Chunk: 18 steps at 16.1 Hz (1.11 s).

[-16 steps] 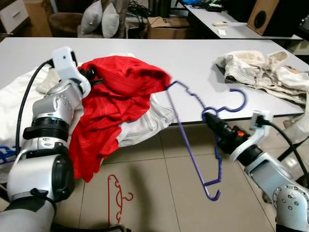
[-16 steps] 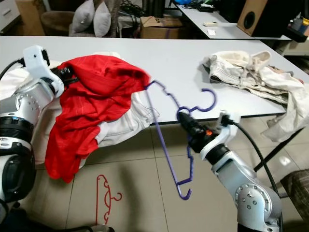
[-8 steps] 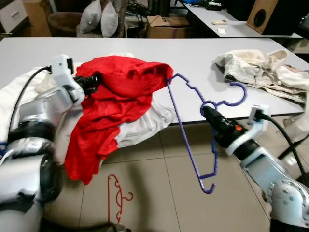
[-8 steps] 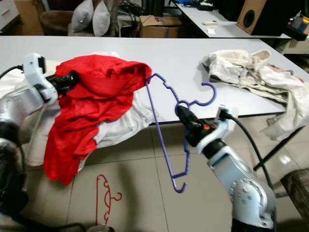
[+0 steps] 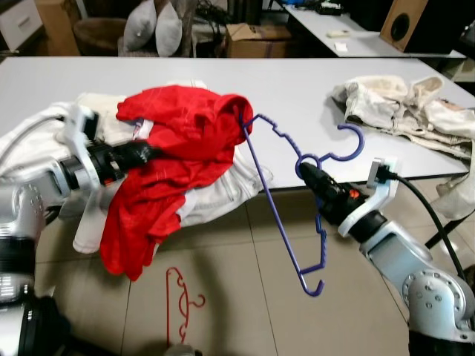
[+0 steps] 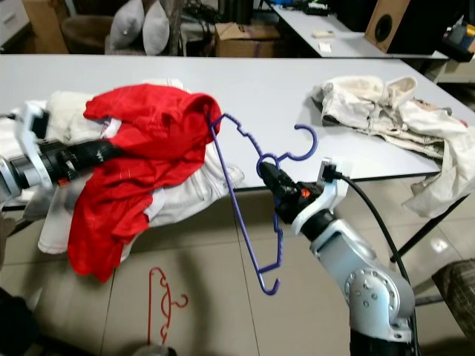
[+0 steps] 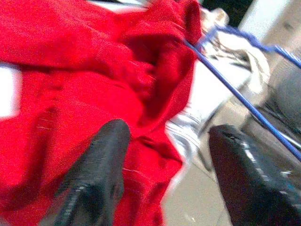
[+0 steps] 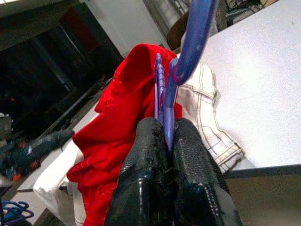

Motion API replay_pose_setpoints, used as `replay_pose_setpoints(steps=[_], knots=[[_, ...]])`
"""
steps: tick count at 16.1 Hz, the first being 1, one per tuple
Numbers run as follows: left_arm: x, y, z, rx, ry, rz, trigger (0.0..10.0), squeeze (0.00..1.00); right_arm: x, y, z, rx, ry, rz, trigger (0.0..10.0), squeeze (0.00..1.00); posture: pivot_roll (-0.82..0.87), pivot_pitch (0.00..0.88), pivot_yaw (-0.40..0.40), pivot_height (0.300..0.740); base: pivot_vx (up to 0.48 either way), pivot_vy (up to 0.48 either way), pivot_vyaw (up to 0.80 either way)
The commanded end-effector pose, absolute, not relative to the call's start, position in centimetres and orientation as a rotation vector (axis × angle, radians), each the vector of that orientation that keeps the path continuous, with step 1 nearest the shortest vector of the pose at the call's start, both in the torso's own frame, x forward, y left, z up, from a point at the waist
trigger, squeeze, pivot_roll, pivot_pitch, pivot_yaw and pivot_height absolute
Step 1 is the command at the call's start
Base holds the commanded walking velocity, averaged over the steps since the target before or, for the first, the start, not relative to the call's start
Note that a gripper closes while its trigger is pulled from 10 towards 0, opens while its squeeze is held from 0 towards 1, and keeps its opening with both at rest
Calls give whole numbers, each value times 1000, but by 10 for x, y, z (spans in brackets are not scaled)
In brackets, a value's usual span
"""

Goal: Hang hanger

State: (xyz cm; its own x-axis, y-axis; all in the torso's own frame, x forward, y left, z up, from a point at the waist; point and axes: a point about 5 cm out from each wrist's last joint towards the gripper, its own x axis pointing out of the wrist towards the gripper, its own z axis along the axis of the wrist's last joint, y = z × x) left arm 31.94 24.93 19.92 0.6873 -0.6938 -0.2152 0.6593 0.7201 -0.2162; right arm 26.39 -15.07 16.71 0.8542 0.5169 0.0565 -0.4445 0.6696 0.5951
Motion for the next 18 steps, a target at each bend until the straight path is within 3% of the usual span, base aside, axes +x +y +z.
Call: replay_pose_setpoints(steps=[1, 5, 7, 8, 9, 13, 14, 18], knots=[[317, 238, 198, -65, 306, -786, 10000, 1000, 265, -153, 171, 632, 102, 545, 10000, 0, 17, 12, -29, 740, 0, 0, 0], [297, 204, 190, -31, 292, -921, 10000, 1000, 265, -152, 171, 634, 99, 548, 10000, 0, 14, 12, -28, 740, 0, 0, 0], [294, 185, 175, 72, 330, -926, 10000, 996, 266, -152, 171, 635, 97, 551, 10000, 0, 14, 10, -30, 740, 0, 0, 0], [296, 180, 168, 124, 339, -898, 10000, 173, 266, -151, 171, 635, 97, 553, 10000, 0, 11, 6, -30, 740, 0, 0, 0], [300, 176, 162, 150, 346, -861, 10000, 0, 266, -151, 172, 633, 95, 558, 10000, 0, 9, 5, -28, 740, 0, 0, 0], [292, 163, 180, 147, 212, -957, 10000, 0, 266, -152, 174, 631, 83, 557, 10000, 0, 3, 0, -25, 740, 0, 0, 0], [279, 158, 180, 153, 241, -1078, 10000, 0, 266, -152, 174, 630, 85, 558, 10000, 0, 4, 0, -27, 740, 0, 0, 0], [260, 146, 170, 200, 329, -1214, 10000, 0, 266, -151, 174, 631, 86, 564, 10000, 0, 7, 0, -29, 740, 0, 0, 0]])
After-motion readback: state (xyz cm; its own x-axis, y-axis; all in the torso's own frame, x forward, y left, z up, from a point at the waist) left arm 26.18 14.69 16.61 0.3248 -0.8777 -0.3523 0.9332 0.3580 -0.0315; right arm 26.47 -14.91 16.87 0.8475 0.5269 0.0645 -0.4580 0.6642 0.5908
